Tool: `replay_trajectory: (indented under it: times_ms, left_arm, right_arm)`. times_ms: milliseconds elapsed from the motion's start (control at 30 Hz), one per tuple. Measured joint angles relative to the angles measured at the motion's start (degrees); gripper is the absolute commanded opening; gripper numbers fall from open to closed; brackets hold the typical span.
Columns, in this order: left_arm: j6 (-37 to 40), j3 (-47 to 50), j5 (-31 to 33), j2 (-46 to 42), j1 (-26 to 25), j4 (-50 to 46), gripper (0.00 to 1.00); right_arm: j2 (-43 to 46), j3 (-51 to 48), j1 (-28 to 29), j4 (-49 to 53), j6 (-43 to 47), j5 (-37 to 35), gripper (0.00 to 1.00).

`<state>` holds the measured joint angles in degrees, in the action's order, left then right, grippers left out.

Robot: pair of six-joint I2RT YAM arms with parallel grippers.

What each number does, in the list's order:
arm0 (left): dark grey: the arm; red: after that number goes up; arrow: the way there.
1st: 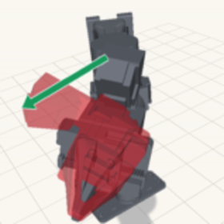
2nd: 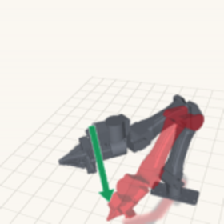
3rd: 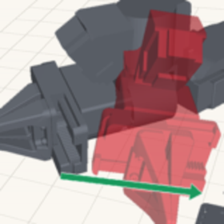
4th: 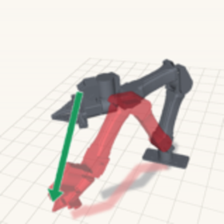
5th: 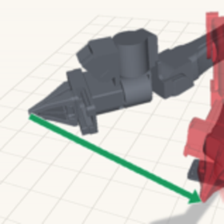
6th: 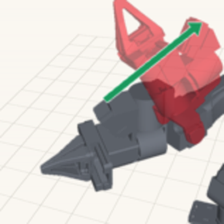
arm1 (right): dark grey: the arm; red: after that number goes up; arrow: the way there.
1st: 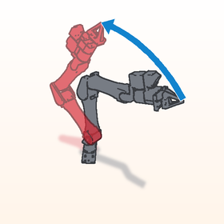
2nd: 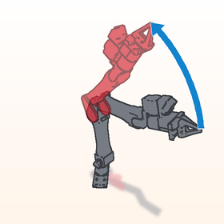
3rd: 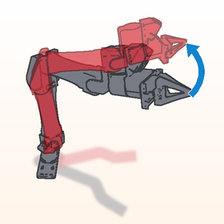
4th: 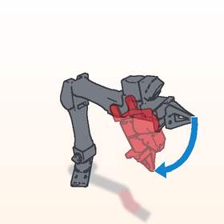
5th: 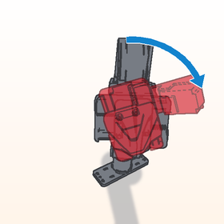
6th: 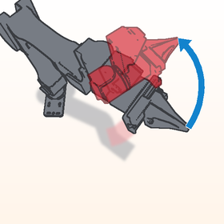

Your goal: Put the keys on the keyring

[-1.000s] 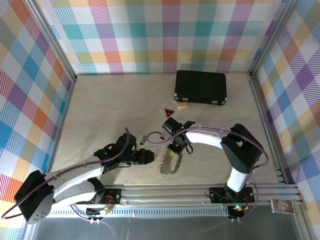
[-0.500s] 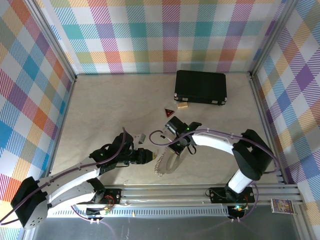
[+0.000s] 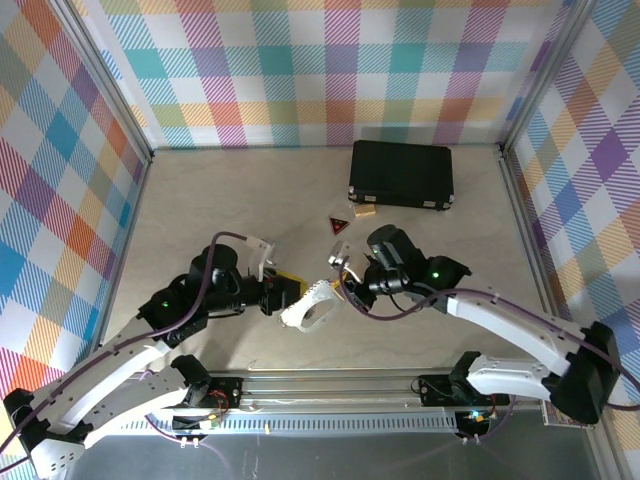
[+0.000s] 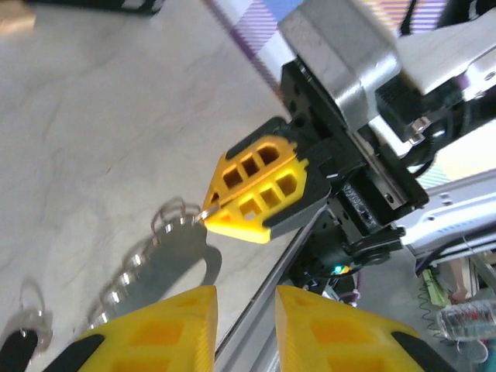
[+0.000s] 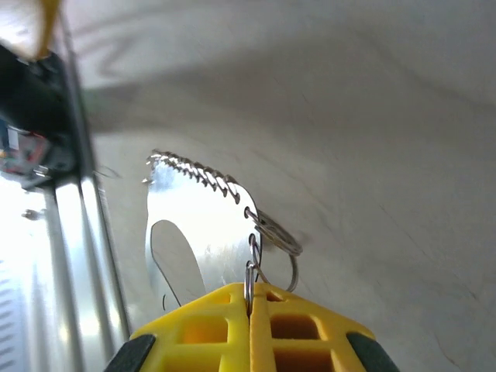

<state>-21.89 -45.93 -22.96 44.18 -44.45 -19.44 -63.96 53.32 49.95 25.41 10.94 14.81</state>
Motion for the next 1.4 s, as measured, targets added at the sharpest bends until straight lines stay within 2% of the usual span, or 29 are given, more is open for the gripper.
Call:
replay_trajectory:
  times_ms: [167, 267, 367, 433, 667, 867, 1000, 1100, 1233, 1400]
  left_arm:
    - [5.35, -7.28, -3.39, 0.22, 0.0, -1.99, 0.34]
    - [7.8, -10.99, -5.66, 1.09, 0.0, -2.99, 0.42]
    - [9.81, -13.09, -6.36, 1.86, 0.0, -3.8, 0.67]
    - [10.6, -13.33, -5.99, 1.92, 0.0, -4.74, 0.75]
    - [11.74, -12.15, -3.96, 1.44, 0.0, -8.79, 0.78]
    - [12.37, -7.98, -5.05, 0.92, 0.02, -10.78, 0.78]
    - [12.37, -5.55, -5.4, 0.79, 0.02, -11.06, 0.72]
    - [12.13, -4.63, -6.43, 0.7, 0.02, -10.43, 0.64]
    - [11.74, -4.02, -8.24, 0.7, 0.02, -9.22, 0.45]
    - [11.13, -3.98, -10.47, 0.79, 0.02, -7.65, 0.28]
  right_arm:
    - [4.07, 2.6, 0.0, -0.07, 0.02, 5.81, 0.0]
    - [5.25, 5.29, 0.0, -0.35, 0.07, 8.55, 0.0]
    - [5.46, 8.17, 0.0, -0.48, 0.26, 9.75, 0.0]
    - [5.46, 9.51, 0.0, -0.5, 0.57, 9.64, 0.0]
    - [4.5, 9.9, 0.0, 1.25, 2.86, 8.59, 0.0]
    - [4.39, 9.9, 0.0, 2.29, 3.32, 8.22, 0.0]
    - [4.37, 9.9, 0.0, 2.71, 3.54, 8.5, 0.0]
    - [4.37, 9.9, 0.0, 2.8, 3.72, 9.16, 0.0]
    - [4.39, 9.92, 0.0, 2.97, 3.74, 10.01, 0.0]
    - [4.48, 9.92, 0.0, 2.97, 3.72, 11.19, 0.0]
